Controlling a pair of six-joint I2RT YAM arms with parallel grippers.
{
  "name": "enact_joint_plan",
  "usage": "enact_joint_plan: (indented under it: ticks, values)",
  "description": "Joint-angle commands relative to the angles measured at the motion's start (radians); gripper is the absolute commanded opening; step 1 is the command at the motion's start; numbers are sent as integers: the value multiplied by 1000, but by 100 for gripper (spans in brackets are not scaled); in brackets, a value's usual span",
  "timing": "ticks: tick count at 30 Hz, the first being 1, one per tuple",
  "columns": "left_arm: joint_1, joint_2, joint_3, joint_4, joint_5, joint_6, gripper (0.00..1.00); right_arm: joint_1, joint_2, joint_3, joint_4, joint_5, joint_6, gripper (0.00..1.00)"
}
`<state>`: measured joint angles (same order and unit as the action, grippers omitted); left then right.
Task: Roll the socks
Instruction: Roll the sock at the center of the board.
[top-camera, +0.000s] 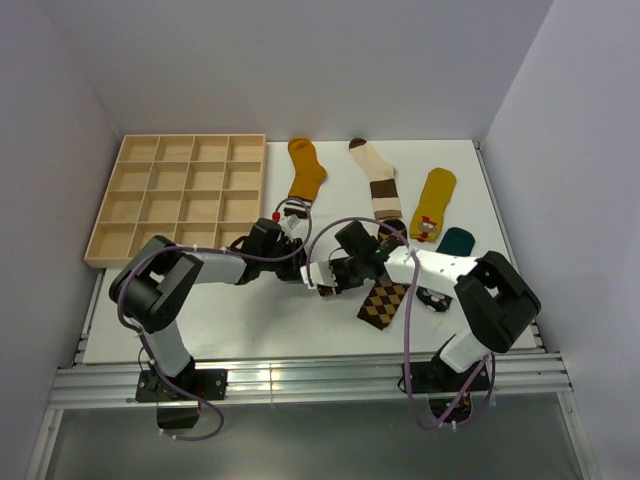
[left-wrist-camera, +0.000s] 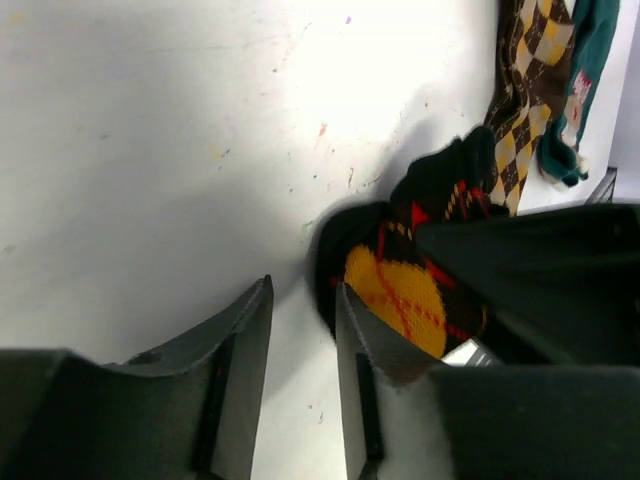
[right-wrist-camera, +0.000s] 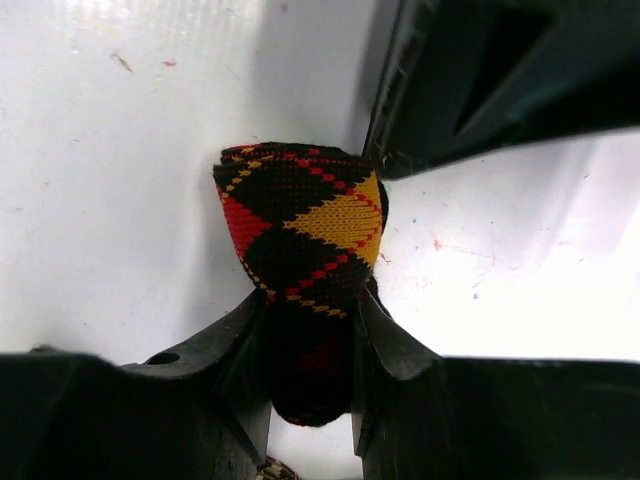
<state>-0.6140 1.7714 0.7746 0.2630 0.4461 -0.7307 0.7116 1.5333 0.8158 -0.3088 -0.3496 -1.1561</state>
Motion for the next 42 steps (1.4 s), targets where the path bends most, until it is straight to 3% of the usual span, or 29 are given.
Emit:
enact_joint_plan:
  ticks: [1,8,12,17,26,36,42]
  values:
    - [3,-64,-55,85,-109,-25,39,-38,69,57,-165,-5,29,16]
    - [-1,-275,-233,245,-243,-10,46,-87,192,210,-338,-74,19,16]
    - [-38,-430,-349,298,-413,43,46,-115,266,287,-433,-106,15,16]
    - [-231,-564,-397,268,-628,169,50,-136,344,371,-507,-115,21,16]
    - [-509,-373,-210,160,-983,379,55,-150,403,433,-579,-100,29,16]
    - [-570,-187,-72,159,-994,592,72,-152,464,488,-647,-103,41,17]
    - [-590,-112,-20,145,-1015,708,75,-152,498,537,-708,-106,39,18]
